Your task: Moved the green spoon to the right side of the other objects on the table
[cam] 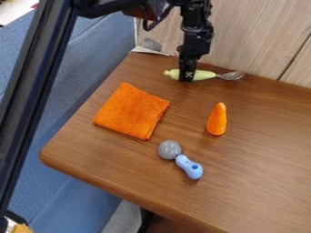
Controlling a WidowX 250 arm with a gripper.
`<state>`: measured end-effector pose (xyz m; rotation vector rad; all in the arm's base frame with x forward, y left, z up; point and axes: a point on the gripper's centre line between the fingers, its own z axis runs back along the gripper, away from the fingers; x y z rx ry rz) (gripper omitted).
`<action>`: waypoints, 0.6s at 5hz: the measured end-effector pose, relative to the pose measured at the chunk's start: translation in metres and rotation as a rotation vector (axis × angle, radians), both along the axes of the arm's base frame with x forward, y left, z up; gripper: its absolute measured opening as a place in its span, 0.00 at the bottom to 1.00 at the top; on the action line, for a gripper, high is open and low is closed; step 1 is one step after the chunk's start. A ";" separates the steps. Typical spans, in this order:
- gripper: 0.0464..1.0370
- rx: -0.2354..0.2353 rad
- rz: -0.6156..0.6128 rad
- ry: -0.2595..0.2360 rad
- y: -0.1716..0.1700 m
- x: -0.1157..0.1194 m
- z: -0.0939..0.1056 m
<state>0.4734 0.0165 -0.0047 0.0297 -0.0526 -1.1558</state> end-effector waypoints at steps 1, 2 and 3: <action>0.37 -0.013 -0.111 -0.053 -0.002 0.002 0.033; 0.37 -0.020 -0.246 -0.079 -0.005 0.000 0.057; 0.37 -0.020 -0.413 -0.074 -0.018 -0.006 0.062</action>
